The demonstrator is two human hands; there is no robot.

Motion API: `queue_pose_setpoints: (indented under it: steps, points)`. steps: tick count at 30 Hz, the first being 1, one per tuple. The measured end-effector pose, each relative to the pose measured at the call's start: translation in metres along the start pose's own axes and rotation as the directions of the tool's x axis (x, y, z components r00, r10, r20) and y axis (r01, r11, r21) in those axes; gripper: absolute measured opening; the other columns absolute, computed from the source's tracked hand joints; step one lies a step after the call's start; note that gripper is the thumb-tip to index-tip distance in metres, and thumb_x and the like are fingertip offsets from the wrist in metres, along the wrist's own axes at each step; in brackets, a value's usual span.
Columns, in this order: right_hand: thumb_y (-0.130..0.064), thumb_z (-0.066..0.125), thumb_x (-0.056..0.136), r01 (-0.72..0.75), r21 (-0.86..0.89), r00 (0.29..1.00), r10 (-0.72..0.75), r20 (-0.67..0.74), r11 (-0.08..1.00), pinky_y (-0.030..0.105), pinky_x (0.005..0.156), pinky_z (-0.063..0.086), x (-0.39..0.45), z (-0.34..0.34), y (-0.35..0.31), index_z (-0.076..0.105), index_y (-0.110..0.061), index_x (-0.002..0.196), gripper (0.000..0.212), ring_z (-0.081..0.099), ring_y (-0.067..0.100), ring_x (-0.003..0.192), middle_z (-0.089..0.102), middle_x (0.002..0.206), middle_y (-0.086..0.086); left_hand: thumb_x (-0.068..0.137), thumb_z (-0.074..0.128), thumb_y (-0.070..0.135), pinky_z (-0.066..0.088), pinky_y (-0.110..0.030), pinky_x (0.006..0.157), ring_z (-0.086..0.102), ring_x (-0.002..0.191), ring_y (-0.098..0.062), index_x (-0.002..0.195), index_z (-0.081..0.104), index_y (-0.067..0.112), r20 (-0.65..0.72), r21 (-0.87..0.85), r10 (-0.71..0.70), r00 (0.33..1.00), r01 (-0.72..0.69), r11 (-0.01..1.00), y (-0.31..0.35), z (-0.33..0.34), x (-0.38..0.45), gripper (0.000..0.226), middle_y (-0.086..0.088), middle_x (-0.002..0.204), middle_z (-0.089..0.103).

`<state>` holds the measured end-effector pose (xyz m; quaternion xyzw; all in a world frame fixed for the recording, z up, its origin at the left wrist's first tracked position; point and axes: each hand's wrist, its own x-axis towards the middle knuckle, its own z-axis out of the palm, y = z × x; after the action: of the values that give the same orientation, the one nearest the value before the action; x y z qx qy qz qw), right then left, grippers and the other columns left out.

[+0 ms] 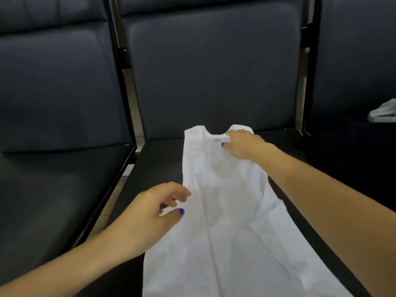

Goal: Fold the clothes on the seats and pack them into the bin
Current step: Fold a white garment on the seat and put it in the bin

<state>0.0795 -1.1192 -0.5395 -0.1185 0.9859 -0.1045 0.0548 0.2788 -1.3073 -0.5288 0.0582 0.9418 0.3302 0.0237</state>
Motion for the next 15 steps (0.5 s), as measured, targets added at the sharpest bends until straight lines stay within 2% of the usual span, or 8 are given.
queue_pose_setpoints:
  steps: [2, 5, 7, 9, 11, 13, 15]
  points:
    - [-0.039, 0.038, 0.099, 0.047, -0.021, 0.999, -0.047, 0.023, 0.999, 0.035, 0.089, 0.039, -0.028, -0.018, -0.009, 0.034, -0.018, 0.141, 0.047, 0.046, 0.028, 0.121, 0.046, 0.136, 0.008, 0.09, 0.06, 0.017, 0.049, -0.014, 0.073, 0.057, 0.09, 0.009, 0.099, 0.055, 0.044, 0.054, 0.033, -0.082, 0.995, 0.081, 0.996, 0.0, -0.01, -0.034, 0.029, 0.021, 0.095, 0.063]
    - [-0.038, 0.043, 0.098, 0.155, -0.043, 0.986, -0.153, 0.065, 0.987, 0.035, 0.093, 0.043, -0.089, -0.038, -0.022, 0.01, -0.024, 0.151, 0.064, 0.047, 0.027, 0.12, 0.041, 0.142, 0.008, 0.091, 0.059, 0.021, 0.048, -0.015, 0.061, 0.064, 0.071, -0.001, 0.089, 0.062, 0.036, 0.126, 0.065, -0.194, 0.973, 0.187, 0.98, 0.0, -0.021, -0.074, 0.015, 0.015, 0.078, 0.067]
    - [-0.037, 0.046, 0.098, 0.203, 0.01, 0.975, -0.203, 0.085, 0.979, 0.032, 0.078, 0.044, -0.138, -0.042, -0.025, 0.002, -0.032, 0.151, 0.069, 0.052, 0.024, 0.102, 0.042, 0.136, 0.004, 0.093, 0.057, 0.025, 0.045, -0.017, 0.05, 0.062, 0.058, -0.007, 0.083, 0.065, 0.025, 0.222, 0.059, -0.272, 0.936, 0.266, 0.962, 0.0, -0.019, -0.094, 0.013, 0.011, 0.076, 0.069]
    - [-0.038, 0.046, 0.097, 0.212, -0.015, 0.968, -0.208, 0.142, 0.977, 0.032, 0.075, 0.044, -0.187, -0.039, -0.026, 0.011, -0.033, 0.149, 0.063, 0.053, 0.023, 0.097, 0.049, 0.127, 0.001, 0.095, 0.053, 0.03, 0.043, -0.021, 0.044, 0.056, 0.049, -0.008, 0.081, 0.064, 0.016, 0.334, 0.107, -0.352, 0.875, 0.336, 0.936, 0.001, -0.009, -0.107, 0.023, 0.0, 0.07, 0.067]
    - [-0.041, 0.043, 0.098, 0.178, -0.146, 0.963, -0.142, 0.228, 0.973, 0.032, 0.08, 0.041, -0.227, -0.031, -0.022, 0.029, -0.025, 0.142, 0.049, 0.053, 0.024, 0.101, 0.052, 0.116, 0.003, 0.097, 0.048, 0.038, 0.043, -0.021, 0.04, 0.053, 0.043, -0.011, 0.08, 0.06, 0.011, 0.395, 0.175, -0.418, 0.818, 0.38, 0.908, 0.004, 0.002, -0.112, 0.034, -0.002, 0.065, 0.061]
    - [-0.043, 0.04, 0.098, 0.134, -0.291, 0.956, -0.047, 0.289, 0.947, 0.031, 0.078, 0.036, -0.256, -0.018, -0.015, 0.039, -0.016, 0.131, 0.042, 0.052, 0.027, 0.109, 0.052, 0.121, 0.007, 0.095, 0.046, 0.048, 0.044, -0.021, 0.038, 0.052, 0.036, -0.012, 0.077, 0.054, 0.009, 0.384, 0.24, -0.464, 0.798, 0.399, 0.885, 0.006, 0.009, -0.11, 0.044, -0.003, 0.06, 0.057]
    - [-0.044, 0.04, 0.098, 0.071, -0.358, 0.95, 0.046, 0.31, 0.931, 0.03, 0.075, 0.036, -0.274, -0.005, -0.003, 0.042, -0.011, 0.125, 0.043, 0.053, 0.028, 0.111, 0.053, 0.123, 0.008, 0.091, 0.049, 0.056, 0.043, -0.022, 0.037, 0.05, 0.033, -0.013, 0.073, 0.049, 0.008, 0.367, 0.303, -0.48, 0.797, 0.386, 0.872, 0.009, 0.014, -0.106, 0.051, -0.005, 0.056, 0.055]
